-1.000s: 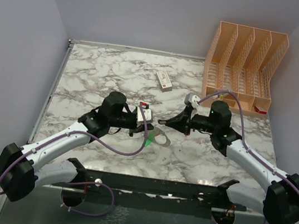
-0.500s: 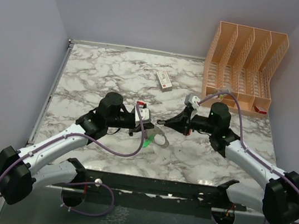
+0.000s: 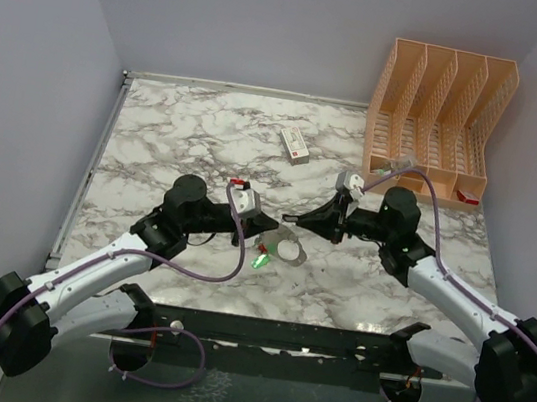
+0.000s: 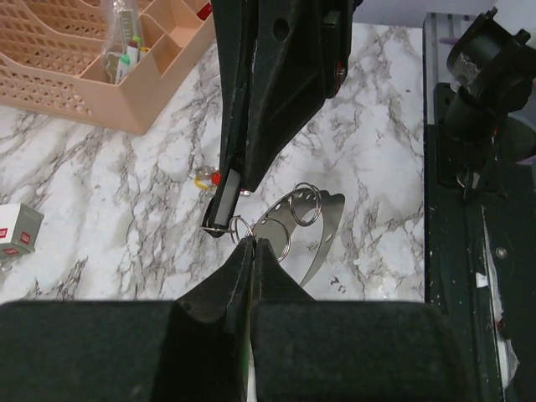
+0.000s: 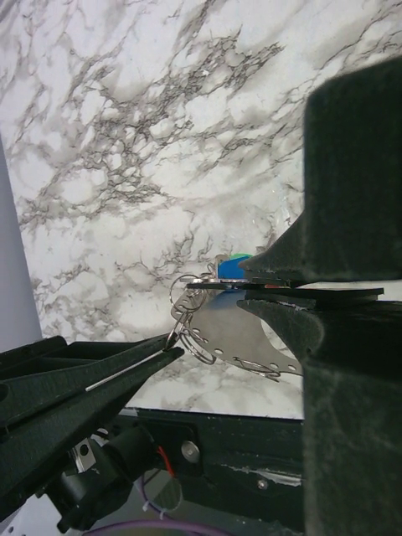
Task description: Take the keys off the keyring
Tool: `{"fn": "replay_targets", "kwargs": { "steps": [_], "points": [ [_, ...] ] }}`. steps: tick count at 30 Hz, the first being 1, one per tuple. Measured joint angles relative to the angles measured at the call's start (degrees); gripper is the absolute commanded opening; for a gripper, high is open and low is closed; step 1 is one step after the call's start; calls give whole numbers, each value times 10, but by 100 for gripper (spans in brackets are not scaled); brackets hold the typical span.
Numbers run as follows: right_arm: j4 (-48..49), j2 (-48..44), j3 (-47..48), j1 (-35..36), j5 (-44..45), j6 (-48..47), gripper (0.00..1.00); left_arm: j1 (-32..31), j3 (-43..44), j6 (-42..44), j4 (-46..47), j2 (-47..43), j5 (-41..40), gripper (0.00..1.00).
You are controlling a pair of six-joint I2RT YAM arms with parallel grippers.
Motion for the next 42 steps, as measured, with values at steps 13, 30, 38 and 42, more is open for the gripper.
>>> {"fn": "replay_targets", "kwargs": {
  "steps": [13, 30, 38, 42],
  "points": [
    [1, -4, 1, -1, -1, 0, 1, 0, -36, -74, 104, 23, -26, 0],
    [-32, -11, 1, -2, 15, -15, 1, -5, -221, -158, 306, -54, -136, 12],
    [-52, -28, 3, 3, 8, -26, 1, -12, -229, -175, 340, -68, -152, 37],
    [-61, -36, 3, 7, 8, -30, 1, -12, -221, -176, 346, -42, -152, 39]
  ]
}}
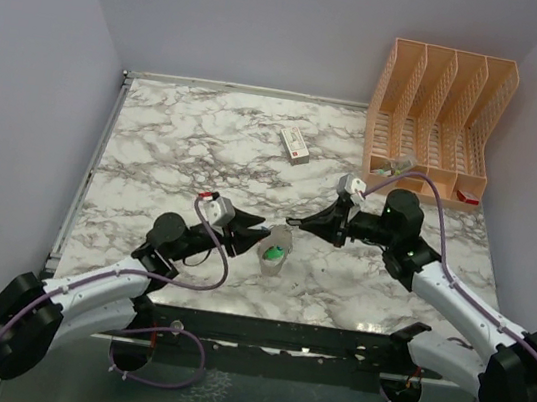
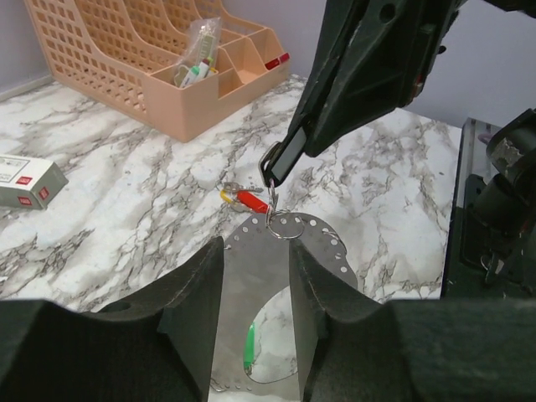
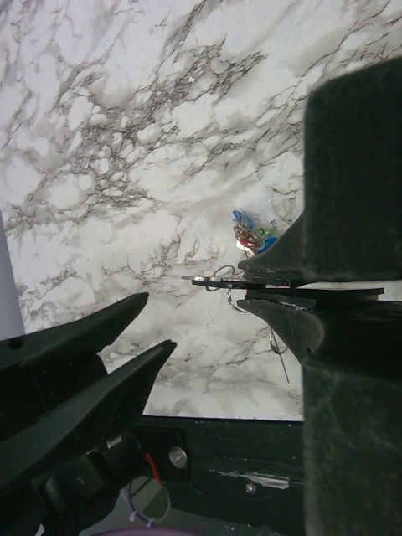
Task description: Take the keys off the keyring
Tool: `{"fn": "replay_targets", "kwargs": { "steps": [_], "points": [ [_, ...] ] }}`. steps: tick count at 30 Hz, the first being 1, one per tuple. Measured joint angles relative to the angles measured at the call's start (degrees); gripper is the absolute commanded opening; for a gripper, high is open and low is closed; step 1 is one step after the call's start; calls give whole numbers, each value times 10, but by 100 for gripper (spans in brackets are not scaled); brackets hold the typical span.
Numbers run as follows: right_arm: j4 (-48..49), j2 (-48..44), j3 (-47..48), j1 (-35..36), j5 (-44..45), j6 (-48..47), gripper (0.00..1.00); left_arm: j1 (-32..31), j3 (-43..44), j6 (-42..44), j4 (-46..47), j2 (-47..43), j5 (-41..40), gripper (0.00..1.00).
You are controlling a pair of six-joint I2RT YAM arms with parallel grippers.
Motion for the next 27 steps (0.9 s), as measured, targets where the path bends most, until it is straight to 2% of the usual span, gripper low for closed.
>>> {"fn": "replay_targets", "kwargs": {
  "steps": [13, 22, 27],
  "points": [
    [-11, -19, 0, 2, 0, -1, 1, -8, 70, 20, 0, 130, 48, 42],
    [-13, -20, 0, 4, -1, -3, 1, -8, 75, 59, -4, 124, 43, 43],
    [-13, -20, 0, 4, -2, -5, 1, -8, 73, 74, -4, 97, 1, 43]
  ]
}}
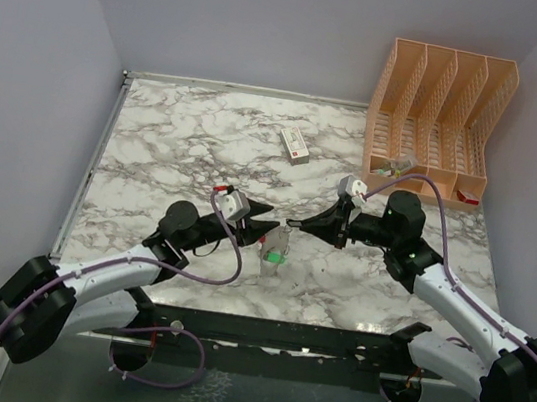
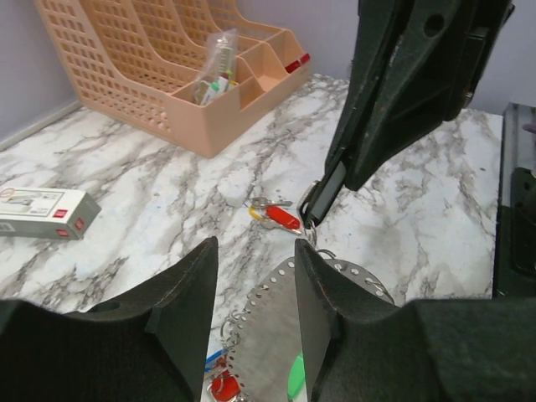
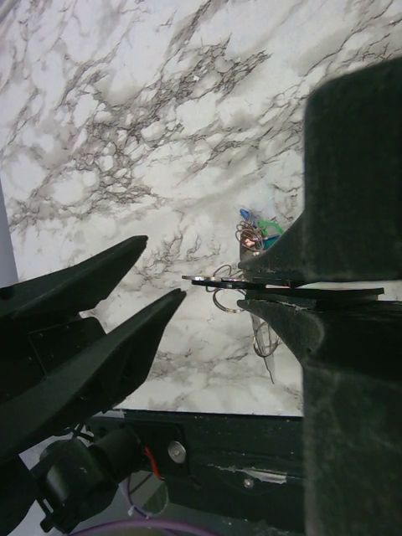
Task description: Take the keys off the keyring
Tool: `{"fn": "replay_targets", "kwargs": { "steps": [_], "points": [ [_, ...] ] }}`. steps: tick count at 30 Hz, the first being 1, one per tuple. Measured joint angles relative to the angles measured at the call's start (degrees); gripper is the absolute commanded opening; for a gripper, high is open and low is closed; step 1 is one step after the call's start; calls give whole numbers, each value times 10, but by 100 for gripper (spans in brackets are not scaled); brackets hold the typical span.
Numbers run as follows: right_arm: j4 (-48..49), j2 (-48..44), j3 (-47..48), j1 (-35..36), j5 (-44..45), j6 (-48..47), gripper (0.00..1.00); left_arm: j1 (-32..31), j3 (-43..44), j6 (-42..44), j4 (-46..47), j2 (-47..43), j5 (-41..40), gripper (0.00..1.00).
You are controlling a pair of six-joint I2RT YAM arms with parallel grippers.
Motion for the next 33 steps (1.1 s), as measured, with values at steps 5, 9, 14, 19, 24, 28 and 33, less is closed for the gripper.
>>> {"fn": "replay_targets", "kwargs": {
  "steps": [5, 9, 14, 19, 24, 28, 33],
  "points": [
    [0, 0, 0, 0, 0, 0, 1, 0, -2, 7, -4, -10, -31, 43],
    [0, -1, 0, 0, -1, 0, 1, 0, -2, 9, -17, 13, -30, 43],
    [0, -3, 0, 0, -1, 0, 1, 0, -2, 8, -35, 49, -23, 44],
    [0, -3, 0, 0, -2, 0, 1, 0, 0, 6, -37, 52, 0, 44],
    [0, -3, 0, 0, -2, 0, 1, -4, 7, -2, -38, 52, 24, 45],
    [0, -3, 0, 0, -2, 0, 1, -10, 15, -10, -38, 52, 35, 45],
    [0, -3, 0, 0, -3, 0, 1, -22, 19, -17, -36, 52, 47, 46]
  ]
}}
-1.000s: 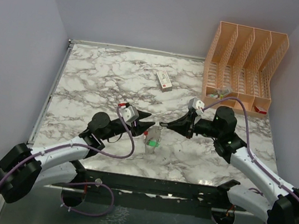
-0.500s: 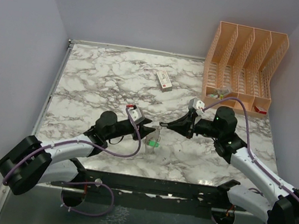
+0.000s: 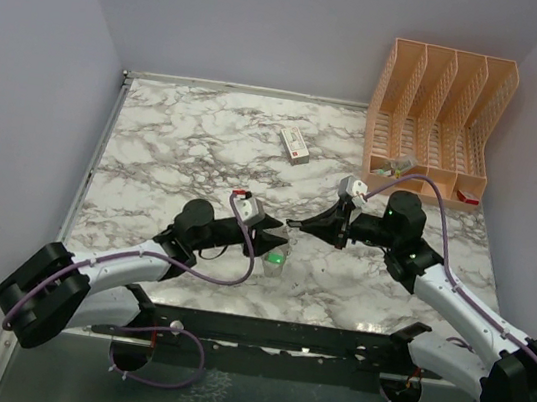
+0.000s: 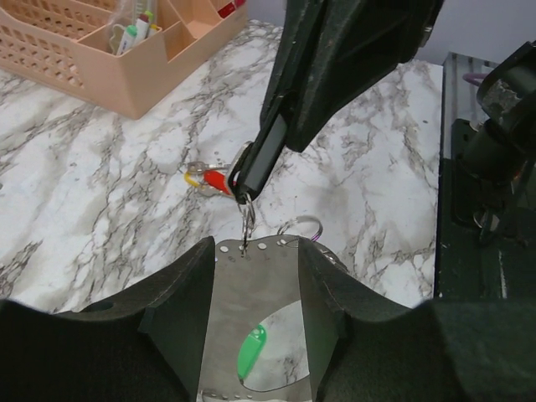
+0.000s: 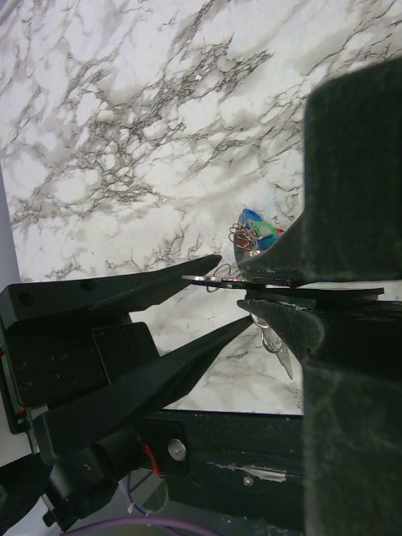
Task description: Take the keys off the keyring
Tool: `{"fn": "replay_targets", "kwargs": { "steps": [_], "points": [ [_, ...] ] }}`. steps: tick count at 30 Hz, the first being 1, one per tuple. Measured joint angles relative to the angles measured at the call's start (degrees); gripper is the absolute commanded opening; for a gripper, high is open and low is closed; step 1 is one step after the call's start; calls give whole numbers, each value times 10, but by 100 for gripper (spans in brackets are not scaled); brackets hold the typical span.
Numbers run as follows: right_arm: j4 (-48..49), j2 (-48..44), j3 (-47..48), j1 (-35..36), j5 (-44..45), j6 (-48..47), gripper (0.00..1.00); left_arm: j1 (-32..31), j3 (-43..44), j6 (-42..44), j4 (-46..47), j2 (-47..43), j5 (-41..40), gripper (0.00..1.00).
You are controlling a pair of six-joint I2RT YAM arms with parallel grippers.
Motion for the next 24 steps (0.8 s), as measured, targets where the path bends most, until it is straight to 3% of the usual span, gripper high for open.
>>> {"fn": "replay_targets", "kwargs": {
  "steps": [8, 24],
  "points": [
    [0, 0, 0, 0, -6, 0, 1, -19, 11, -3, 2, 0, 12, 46],
    [0, 0, 0, 0, -11, 0, 1, -19, 3, 12, 2, -10, -45, 23]
  ]
}}
